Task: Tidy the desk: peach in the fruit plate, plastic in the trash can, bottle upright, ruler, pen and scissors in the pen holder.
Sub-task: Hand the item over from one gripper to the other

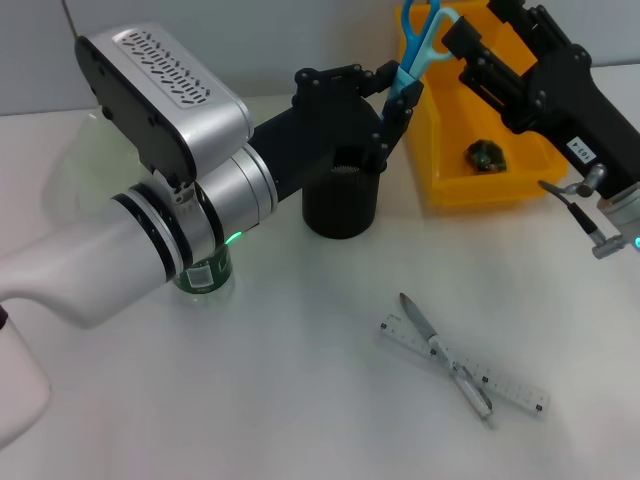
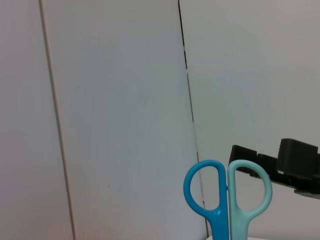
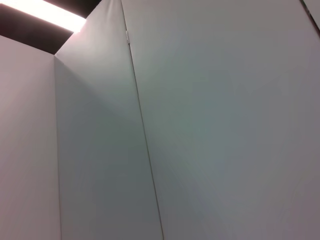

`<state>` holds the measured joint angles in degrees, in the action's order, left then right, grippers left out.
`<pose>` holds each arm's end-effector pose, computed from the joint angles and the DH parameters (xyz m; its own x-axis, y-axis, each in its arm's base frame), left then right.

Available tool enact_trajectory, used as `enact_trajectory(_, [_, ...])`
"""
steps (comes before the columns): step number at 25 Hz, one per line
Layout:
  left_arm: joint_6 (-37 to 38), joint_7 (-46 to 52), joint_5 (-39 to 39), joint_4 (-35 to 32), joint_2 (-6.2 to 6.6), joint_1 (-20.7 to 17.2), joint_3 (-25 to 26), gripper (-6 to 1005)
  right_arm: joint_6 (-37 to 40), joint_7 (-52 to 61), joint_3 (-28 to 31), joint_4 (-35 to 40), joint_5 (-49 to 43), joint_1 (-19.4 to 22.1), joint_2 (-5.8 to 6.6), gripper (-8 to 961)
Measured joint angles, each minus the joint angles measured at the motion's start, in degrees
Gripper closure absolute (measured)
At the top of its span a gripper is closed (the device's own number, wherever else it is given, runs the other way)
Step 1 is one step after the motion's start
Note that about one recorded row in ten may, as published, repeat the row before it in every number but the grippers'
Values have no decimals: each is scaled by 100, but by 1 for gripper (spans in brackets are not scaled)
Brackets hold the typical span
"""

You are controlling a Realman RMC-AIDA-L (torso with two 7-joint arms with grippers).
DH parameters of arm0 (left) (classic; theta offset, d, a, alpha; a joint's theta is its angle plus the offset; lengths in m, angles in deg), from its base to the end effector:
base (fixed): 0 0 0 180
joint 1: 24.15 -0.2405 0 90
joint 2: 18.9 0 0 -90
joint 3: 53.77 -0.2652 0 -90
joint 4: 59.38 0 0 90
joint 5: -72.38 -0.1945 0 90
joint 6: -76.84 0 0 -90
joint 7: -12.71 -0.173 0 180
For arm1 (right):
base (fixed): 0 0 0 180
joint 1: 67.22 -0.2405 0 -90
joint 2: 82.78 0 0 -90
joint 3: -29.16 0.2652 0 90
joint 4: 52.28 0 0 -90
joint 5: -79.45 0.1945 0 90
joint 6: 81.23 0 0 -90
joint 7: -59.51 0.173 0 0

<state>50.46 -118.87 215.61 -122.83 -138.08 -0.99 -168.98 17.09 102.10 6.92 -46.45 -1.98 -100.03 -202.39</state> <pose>-0.0971 0.3550 -0.1010 0.7930 -0.0797 0.6040 0.3130 -0.7972 -0.5162 0.2112 0.3418 0.0060 0.3390 0.1862 -0.9222 -0.5848 -0.7261 -0.3616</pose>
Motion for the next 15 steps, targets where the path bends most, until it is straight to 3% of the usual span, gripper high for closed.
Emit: enact_trajectory(15, [-2,0,-13,17,0,22,-10,766,-191,-266,30,-353,-12,-95,0,162])
